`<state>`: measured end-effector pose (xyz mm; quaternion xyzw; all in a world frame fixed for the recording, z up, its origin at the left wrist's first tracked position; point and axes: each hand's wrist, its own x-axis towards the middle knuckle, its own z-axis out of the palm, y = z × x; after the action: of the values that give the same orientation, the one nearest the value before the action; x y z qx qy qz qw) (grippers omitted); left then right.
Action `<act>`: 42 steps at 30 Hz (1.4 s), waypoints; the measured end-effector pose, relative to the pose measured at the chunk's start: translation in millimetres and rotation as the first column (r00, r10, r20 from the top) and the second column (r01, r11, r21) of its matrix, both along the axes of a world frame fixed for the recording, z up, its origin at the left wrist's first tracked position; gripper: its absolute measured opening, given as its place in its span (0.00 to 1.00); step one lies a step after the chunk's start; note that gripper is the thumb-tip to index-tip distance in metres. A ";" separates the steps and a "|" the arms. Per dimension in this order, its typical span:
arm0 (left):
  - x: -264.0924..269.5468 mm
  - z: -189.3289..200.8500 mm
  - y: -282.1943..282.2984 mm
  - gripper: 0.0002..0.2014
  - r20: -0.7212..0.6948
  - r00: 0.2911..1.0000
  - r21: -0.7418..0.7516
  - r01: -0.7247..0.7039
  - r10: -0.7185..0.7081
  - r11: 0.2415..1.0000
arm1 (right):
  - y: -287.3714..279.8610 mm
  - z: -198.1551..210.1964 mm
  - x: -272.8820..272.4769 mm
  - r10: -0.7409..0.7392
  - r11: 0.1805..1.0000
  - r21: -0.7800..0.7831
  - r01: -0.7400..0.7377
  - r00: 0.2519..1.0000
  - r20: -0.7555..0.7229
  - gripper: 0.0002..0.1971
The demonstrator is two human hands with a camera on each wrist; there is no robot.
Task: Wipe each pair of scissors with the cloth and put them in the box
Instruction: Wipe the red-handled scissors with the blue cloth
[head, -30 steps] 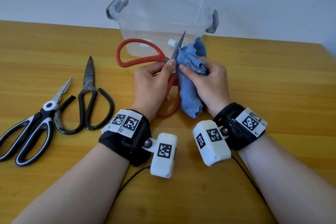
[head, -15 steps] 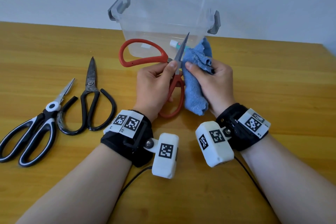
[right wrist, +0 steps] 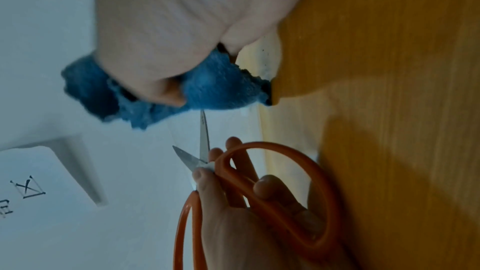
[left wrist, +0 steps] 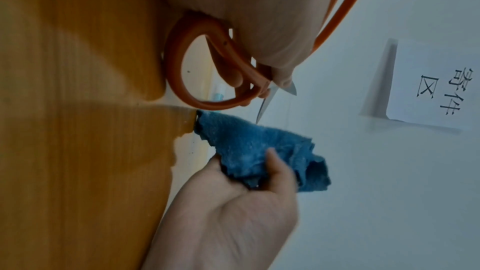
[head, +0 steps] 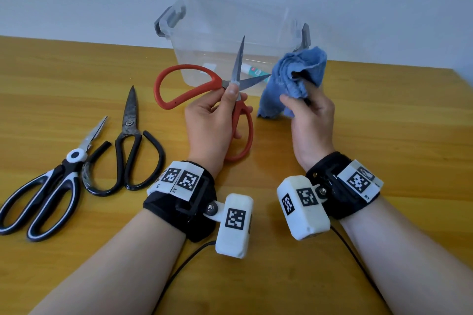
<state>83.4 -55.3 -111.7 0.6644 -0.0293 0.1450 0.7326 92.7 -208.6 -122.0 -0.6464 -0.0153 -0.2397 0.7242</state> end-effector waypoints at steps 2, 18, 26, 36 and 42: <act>0.9 -1.3 0.7 0.13 -0.006 1.000 0.005 0.005 -0.005 1.000 | 3.4 3.6 -3.6 0.124 0.992 -0.025 -0.124 0.992 -0.010 0.10; -1.6 -2.9 -0.9 0.18 -0.013 0.993 0.084 0.118 -0.117 0.989 | 8.7 1.9 -7.8 0.040 0.980 -0.195 -0.046 0.999 -0.037 0.08; 1.1 -3.0 -0.1 0.18 -0.043 0.999 0.084 0.037 -0.033 0.996 | 7.6 1.2 -6.6 0.108 0.989 -0.092 -0.115 0.991 -0.075 0.09; -1.8 -1.2 -1.2 0.17 -0.054 0.997 0.123 0.069 -0.062 0.990 | 5.6 1.0 -6.1 0.027 0.977 -0.208 -0.043 0.997 -0.078 0.09; -0.2 -3.1 -1.4 0.19 -0.056 0.997 0.158 0.053 -0.045 0.986 | 4.6 0.0 -5.3 0.078 0.962 -0.256 -0.095 0.994 -0.076 0.09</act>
<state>83.2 -56.7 -114.9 0.7234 -0.0381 0.1066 0.6811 87.4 -204.0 -122.0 -0.7416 -0.0512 -0.1825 0.6435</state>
